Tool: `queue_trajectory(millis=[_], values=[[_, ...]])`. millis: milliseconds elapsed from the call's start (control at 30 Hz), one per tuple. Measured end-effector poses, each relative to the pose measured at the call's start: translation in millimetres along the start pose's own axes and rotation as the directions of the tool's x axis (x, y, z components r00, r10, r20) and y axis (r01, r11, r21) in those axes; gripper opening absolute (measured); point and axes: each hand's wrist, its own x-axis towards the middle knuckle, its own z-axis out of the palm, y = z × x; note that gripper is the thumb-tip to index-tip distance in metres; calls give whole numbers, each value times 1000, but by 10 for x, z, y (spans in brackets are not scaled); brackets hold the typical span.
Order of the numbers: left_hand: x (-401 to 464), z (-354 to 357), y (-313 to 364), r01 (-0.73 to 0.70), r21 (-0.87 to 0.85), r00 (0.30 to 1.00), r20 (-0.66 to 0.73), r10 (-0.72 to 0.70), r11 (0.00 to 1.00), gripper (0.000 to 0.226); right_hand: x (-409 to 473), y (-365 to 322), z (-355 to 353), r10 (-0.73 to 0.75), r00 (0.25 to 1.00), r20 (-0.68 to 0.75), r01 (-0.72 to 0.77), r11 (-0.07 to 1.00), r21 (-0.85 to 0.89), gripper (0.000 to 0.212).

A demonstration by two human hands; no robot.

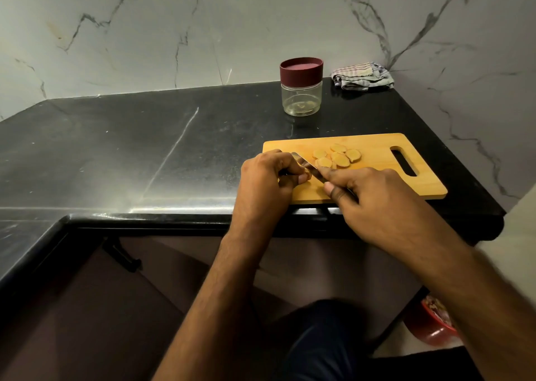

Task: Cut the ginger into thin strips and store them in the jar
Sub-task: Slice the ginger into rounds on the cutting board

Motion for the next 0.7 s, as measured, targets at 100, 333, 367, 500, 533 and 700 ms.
queue_trajectory(millis=[100,333,367,500,533,700], values=[[-17,-3,13,15,2,1000,11,-15,1000,7,-87,20,-22,4,1000,25,-4,1000,3,38],[3,-18,-2,-18,23,1000,17,18,1000,9,-5,-46,-32,8,1000,7,-8,1000,-27,37],[15,-21,-3,-23,30,999,26,22,999,8,27,-58,-32,2,1000,16,-1,1000,-30,37],[25,-25,-25,-19,22,1000,26,18,1000,6,85,-98,-47,-12,999,32,14,998,-54,38],[19,-22,-32,-19,19,1000,18,19,1000,6,67,-93,-56,-14,999,39,16,998,-66,38],[7,-13,-54,-47,28,999,9,47,998,6,-105,-28,-73,0,997,71,1,1000,-6,38]])
